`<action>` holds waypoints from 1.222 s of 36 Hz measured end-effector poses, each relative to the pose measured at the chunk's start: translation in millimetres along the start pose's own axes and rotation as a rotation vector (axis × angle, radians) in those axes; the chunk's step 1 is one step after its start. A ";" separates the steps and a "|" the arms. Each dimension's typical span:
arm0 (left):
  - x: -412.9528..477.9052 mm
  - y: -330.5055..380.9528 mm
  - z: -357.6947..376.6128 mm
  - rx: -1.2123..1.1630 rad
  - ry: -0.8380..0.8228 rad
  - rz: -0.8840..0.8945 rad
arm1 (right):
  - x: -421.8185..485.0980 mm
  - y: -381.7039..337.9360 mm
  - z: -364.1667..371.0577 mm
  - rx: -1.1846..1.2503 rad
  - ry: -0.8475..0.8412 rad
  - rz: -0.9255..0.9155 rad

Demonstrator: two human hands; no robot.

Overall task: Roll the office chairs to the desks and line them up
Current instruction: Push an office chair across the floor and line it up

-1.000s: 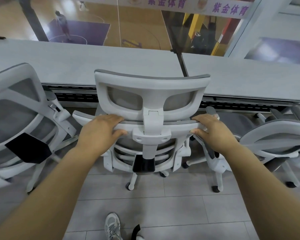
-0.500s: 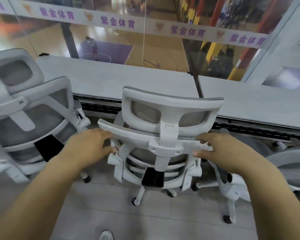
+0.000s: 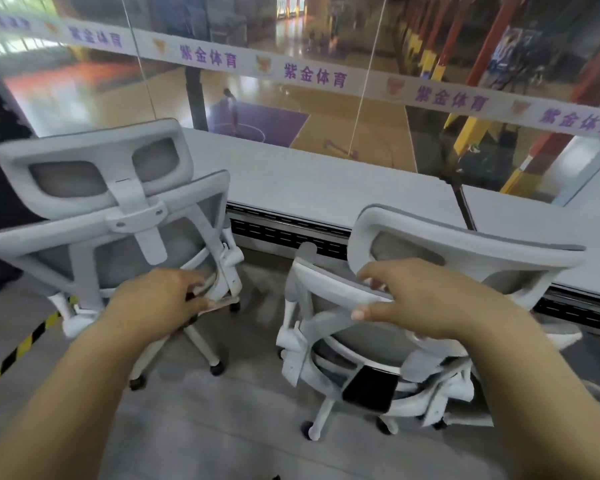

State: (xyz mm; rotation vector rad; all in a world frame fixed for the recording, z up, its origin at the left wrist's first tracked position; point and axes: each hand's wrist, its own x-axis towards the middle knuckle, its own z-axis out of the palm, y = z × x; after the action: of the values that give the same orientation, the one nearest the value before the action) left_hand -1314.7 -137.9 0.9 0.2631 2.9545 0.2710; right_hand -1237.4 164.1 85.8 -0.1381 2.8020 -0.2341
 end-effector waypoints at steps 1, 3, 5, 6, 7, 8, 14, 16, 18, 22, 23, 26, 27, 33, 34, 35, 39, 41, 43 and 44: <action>3.5 -14.4 -2.9 -0.012 -0.006 -0.018 | 10.8 -11.3 0.0 -0.009 -0.001 -0.011; 9.5 -42.1 -10.1 -0.025 -0.013 -0.039 | 32.8 -33.8 0.1 -0.018 0.001 -0.034; 15.7 -69.7 -16.1 -0.033 -0.007 -0.050 | 56.1 -55.6 0.4 -0.019 -0.010 -0.056; 18.7 -82.6 -18.5 -0.039 -0.003 -0.059 | 67.7 -66.0 0.4 -0.021 -0.020 -0.066; 21.6 -94.6 -21.1 -0.035 0.003 -0.064 | 79.2 -76.6 0.3 -0.022 -0.032 -0.075; 24.2 -105.3 -24.5 -0.025 0.005 -0.068 | 90.4 -87.3 0.0 -0.024 -0.040 -0.084; 35.7 -151.4 -46.0 0.014 0.082 -0.094 | 155.9 -142.5 4.7 -0.024 -0.080 -0.116; 40.2 -170.0 -47.8 0.022 0.124 -0.113 | 180.4 -156.8 7.5 -0.036 -0.076 -0.138; 47.3 -186.2 -45.6 0.033 0.176 -0.105 | 202.6 -167.6 9.4 -0.029 -0.083 -0.154; 65.3 -208.6 -38.3 0.025 0.275 -0.096 | 247.8 -180.8 12.6 -0.031 -0.077 -0.158; 70.5 -212.1 -36.1 0.024 0.295 -0.085 | 258.0 -182.8 13.0 -0.030 -0.068 -0.164; 89.2 -221.7 -29.2 0.056 0.338 -0.039 | 287.6 -184.8 11.4 -0.065 -0.003 -0.210; 95.9 -223.9 -27.4 0.056 0.349 -0.036 | 297.7 -184.7 10.8 -0.062 0.020 -0.220; 129.8 -230.7 -25.5 -0.060 0.347 -0.067 | 359.3 -178.2 8.8 -0.031 0.175 -0.217; 134.1 -233.0 -24.6 -0.073 0.344 -0.071 | 368.2 -177.0 7.7 -0.017 0.194 -0.223; 138.2 -235.9 -23.4 -0.069 0.340 -0.073 | 377.3 -175.7 6.6 -0.007 0.215 -0.234; 149.0 -251.4 -19.8 -0.046 0.325 -0.046 | 406.8 -178.0 5.0 -0.004 0.208 -0.265; 151.8 -257.4 -17.9 -0.060 0.330 -0.019 | 419.5 -180.2 6.5 -0.010 0.177 -0.284; 153.0 -260.7 -17.3 -0.061 0.358 0.004 | 429.0 -181.6 7.6 -0.006 0.123 -0.306; 153.5 -263.0 -17.0 -0.063 0.381 0.010 | 432.8 -182.2 7.7 0.009 0.102 -0.315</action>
State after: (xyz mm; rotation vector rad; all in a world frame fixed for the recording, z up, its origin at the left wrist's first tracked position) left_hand -1508.6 -366.3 -55.8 0.2406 3.3107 0.4619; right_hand -1630.3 -68.6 -23.8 -0.5831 2.8682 -0.3356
